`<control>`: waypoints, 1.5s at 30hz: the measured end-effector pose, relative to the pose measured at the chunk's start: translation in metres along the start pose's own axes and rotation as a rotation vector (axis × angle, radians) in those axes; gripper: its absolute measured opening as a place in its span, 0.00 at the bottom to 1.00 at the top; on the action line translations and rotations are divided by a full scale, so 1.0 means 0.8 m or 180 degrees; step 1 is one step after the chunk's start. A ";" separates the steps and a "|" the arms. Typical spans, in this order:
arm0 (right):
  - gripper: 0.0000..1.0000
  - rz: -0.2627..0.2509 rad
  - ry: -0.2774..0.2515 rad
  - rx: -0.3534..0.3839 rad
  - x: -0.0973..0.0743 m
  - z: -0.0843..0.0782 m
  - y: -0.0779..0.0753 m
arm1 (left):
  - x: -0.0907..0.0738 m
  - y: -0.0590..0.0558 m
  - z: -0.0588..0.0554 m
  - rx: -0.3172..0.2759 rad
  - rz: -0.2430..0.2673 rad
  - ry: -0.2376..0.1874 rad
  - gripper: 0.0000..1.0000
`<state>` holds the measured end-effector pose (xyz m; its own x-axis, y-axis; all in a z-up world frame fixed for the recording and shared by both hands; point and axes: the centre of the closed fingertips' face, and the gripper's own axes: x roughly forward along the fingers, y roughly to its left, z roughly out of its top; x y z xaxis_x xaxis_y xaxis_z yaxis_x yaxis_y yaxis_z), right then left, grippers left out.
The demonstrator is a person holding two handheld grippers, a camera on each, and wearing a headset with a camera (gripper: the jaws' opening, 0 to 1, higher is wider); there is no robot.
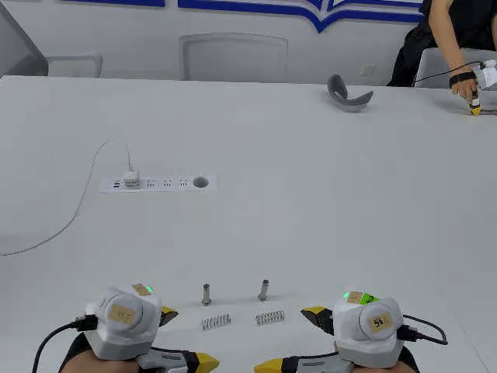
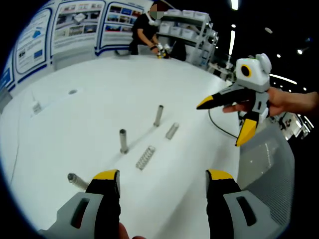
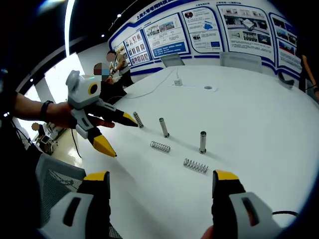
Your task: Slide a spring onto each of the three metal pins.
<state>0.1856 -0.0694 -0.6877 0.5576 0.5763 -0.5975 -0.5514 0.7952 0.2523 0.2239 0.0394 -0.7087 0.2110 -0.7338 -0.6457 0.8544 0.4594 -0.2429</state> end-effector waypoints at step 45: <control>0.83 0.0010 0.0004 0.0171 -0.007 -0.017 0.003 | 0.083 0.036 -0.016 0.0158 0.0247 0.0329 0.16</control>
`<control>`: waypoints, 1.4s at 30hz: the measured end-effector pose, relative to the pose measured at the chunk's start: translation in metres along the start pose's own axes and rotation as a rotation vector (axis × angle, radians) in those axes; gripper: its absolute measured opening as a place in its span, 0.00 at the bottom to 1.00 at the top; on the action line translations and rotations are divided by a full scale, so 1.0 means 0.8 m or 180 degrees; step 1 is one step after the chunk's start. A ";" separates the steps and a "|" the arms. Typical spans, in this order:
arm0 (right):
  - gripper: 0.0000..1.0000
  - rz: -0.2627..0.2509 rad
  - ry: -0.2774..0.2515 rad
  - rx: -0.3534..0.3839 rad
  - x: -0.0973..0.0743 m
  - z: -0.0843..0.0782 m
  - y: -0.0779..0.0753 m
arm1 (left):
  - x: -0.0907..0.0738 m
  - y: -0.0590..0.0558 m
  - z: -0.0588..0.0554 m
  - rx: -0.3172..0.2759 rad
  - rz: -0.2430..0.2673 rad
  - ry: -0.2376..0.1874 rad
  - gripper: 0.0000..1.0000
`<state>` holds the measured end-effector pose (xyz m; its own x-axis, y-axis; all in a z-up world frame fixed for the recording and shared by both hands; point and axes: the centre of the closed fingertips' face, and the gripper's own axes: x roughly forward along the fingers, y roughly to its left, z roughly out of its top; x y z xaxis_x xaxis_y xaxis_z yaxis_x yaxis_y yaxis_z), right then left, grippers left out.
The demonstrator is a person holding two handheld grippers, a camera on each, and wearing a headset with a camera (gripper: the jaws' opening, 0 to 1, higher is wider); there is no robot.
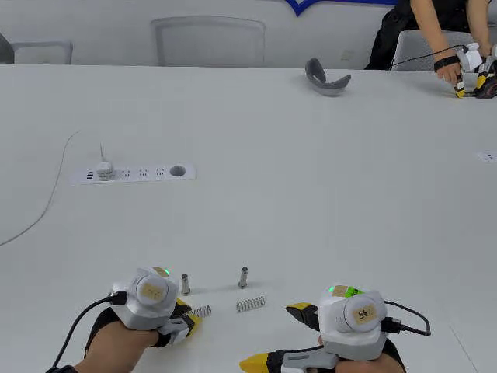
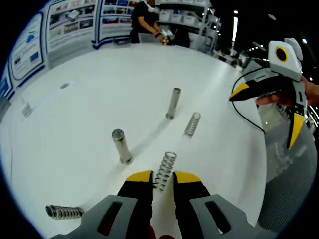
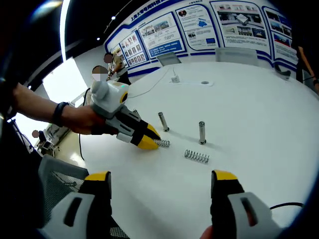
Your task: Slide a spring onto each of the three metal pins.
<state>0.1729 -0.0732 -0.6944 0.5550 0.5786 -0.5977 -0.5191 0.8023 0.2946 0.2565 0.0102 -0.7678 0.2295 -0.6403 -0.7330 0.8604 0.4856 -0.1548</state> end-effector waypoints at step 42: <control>0.80 0.0231 -0.0012 0.0134 0.011 -0.009 0.034 | -0.125 -0.001 -0.047 -0.0234 0.0120 -0.0230 0.11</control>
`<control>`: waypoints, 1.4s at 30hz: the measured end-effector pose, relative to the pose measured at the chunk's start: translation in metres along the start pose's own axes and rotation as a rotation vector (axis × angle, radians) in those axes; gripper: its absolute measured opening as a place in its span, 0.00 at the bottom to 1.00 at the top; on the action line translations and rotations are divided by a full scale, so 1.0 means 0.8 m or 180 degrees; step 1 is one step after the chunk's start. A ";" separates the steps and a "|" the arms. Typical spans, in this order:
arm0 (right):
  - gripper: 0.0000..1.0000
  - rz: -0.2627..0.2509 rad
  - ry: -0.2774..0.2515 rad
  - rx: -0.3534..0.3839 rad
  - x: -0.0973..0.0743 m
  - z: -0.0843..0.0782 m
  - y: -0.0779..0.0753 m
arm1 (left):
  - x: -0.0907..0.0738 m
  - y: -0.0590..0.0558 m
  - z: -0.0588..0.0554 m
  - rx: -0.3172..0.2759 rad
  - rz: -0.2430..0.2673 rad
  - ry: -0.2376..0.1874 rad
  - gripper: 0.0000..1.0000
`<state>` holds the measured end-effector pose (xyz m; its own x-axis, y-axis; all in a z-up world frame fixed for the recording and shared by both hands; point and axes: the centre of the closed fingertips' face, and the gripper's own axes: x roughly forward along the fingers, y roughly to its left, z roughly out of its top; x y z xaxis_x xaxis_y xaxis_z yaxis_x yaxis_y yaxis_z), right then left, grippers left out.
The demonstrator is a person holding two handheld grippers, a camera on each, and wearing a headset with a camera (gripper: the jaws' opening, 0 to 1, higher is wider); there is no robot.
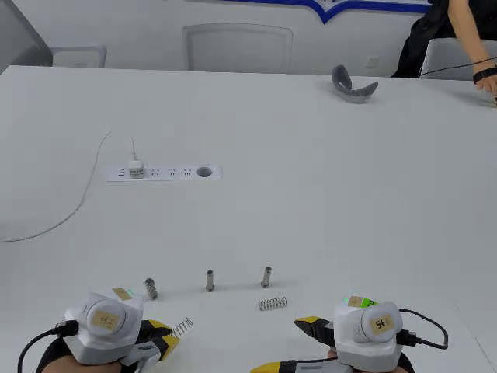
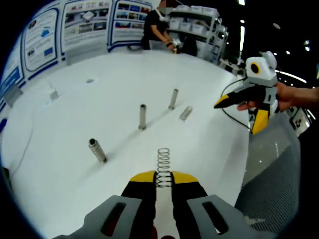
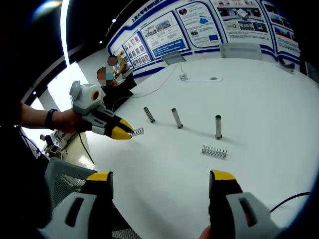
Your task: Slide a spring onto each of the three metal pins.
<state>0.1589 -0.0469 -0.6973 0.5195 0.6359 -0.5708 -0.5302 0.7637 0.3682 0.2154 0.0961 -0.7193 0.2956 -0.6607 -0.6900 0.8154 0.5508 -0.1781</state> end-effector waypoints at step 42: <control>0.58 0.0448 -0.0375 0.0279 0.014 0.057 0.038 | -0.014 -0.105 0.064 0.0545 -0.0428 -0.0233 0.11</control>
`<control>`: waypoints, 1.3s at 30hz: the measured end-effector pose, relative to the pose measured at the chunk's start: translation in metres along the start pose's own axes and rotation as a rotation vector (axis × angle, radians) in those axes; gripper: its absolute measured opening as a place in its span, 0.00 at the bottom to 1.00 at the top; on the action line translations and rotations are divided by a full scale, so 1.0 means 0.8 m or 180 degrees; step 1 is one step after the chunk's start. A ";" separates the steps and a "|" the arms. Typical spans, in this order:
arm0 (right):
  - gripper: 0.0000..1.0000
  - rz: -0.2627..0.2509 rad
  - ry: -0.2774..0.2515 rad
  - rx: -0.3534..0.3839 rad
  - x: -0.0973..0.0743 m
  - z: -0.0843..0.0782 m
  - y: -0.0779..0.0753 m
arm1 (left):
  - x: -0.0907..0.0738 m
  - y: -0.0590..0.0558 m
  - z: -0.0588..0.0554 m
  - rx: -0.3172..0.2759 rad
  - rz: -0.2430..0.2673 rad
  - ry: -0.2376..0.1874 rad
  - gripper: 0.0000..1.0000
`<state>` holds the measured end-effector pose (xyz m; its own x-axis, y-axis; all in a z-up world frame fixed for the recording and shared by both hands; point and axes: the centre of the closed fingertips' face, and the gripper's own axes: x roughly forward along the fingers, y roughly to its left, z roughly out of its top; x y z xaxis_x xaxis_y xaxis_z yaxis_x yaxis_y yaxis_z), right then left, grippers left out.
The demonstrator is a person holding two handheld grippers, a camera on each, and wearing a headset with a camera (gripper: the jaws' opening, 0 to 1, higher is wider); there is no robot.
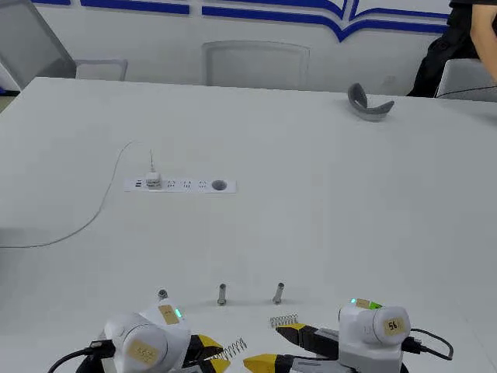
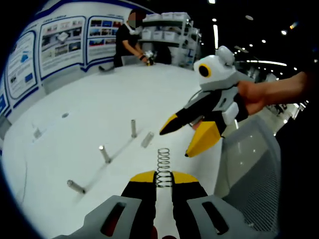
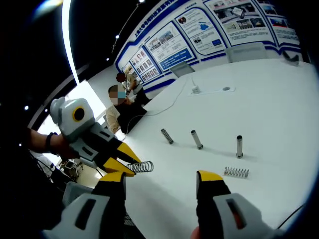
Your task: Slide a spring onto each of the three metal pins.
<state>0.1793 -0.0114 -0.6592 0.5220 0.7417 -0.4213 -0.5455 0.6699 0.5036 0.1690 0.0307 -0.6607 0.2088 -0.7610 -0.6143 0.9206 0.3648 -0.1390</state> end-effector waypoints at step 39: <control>0.19 0.0530 0.0217 0.0307 0.035 0.014 0.051 | 0.004 0.002 -0.004 0.0115 -0.0017 0.0018 0.10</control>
<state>0.1790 0.0362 -0.6424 0.3824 0.8447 -0.3746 -0.5534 0.5340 0.6392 0.1702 0.0310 -0.6653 0.2021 -0.7597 -0.6181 0.9331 0.3411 -0.1141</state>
